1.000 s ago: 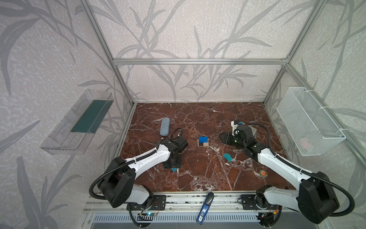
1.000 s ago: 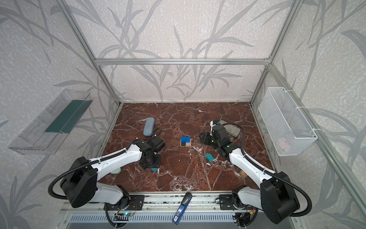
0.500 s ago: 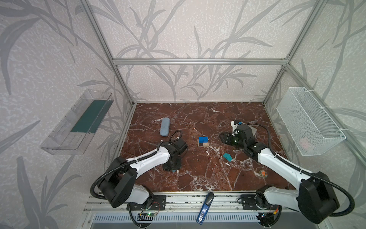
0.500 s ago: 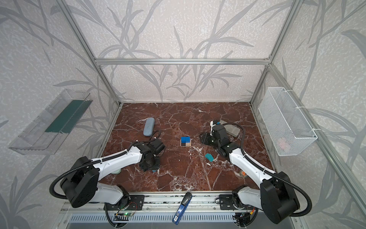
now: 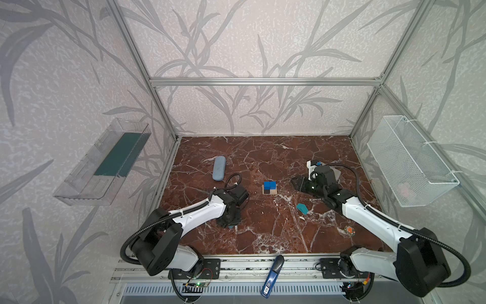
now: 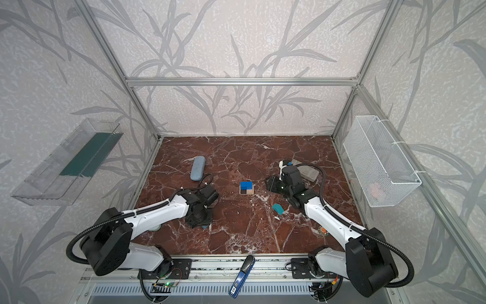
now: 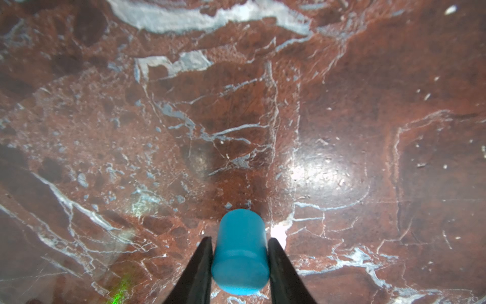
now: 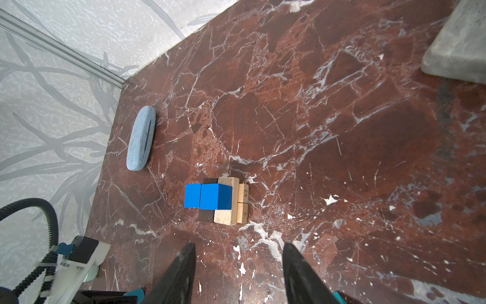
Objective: Build the wood block tower
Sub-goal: 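Lower the left gripper onto the teal cylinder and grasp it, then lift the teal cylinder with the left gripper and carry it toward the stack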
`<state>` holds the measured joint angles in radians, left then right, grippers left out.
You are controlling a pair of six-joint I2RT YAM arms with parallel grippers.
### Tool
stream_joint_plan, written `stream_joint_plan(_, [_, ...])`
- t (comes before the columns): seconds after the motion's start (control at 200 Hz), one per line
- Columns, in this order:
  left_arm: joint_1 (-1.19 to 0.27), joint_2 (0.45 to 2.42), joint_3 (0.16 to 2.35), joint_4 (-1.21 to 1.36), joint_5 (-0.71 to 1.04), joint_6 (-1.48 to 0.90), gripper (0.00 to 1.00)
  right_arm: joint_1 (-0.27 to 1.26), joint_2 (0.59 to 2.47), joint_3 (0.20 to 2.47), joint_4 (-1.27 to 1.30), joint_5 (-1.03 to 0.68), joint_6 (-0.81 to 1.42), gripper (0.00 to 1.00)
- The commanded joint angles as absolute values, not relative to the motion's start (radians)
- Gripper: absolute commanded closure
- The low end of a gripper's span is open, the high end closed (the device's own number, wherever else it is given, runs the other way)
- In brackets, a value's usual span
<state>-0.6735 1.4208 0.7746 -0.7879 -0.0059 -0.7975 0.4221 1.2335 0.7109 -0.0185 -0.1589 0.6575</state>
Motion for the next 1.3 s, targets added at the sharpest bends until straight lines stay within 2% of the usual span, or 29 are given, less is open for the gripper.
stream_joint_plan(0.0, [-0.676,1.421,0.764,-0.789,-0.017,-0.814,0.67,0.416,1.230,0.700,0.006,-0.170,0.656,0.46])
stream_joint_plan(0.435, [-0.676,1.422,0.771,-0.783,-0.011,-0.812,0.77,0.417,1.235,0.701,0.006,-0.173,0.655,0.46])
stream_joint_plan(0.66, [-0.676,1.422,0.858,-0.848,-0.032,-0.768,0.80,0.417,1.239,0.706,0.004,-0.176,0.648,0.46])
stream_joint_plan(0.9, [-0.676,1.478,1.029,-0.934,-0.039,-0.675,0.80,0.414,1.246,0.720,-0.012,-0.190,0.630,0.46])
stream_joint_plan(1.3, [-0.678,1.676,1.422,-1.056,-0.012,-0.539,0.83,0.359,1.197,0.706,-0.076,-0.219,0.563,0.46])
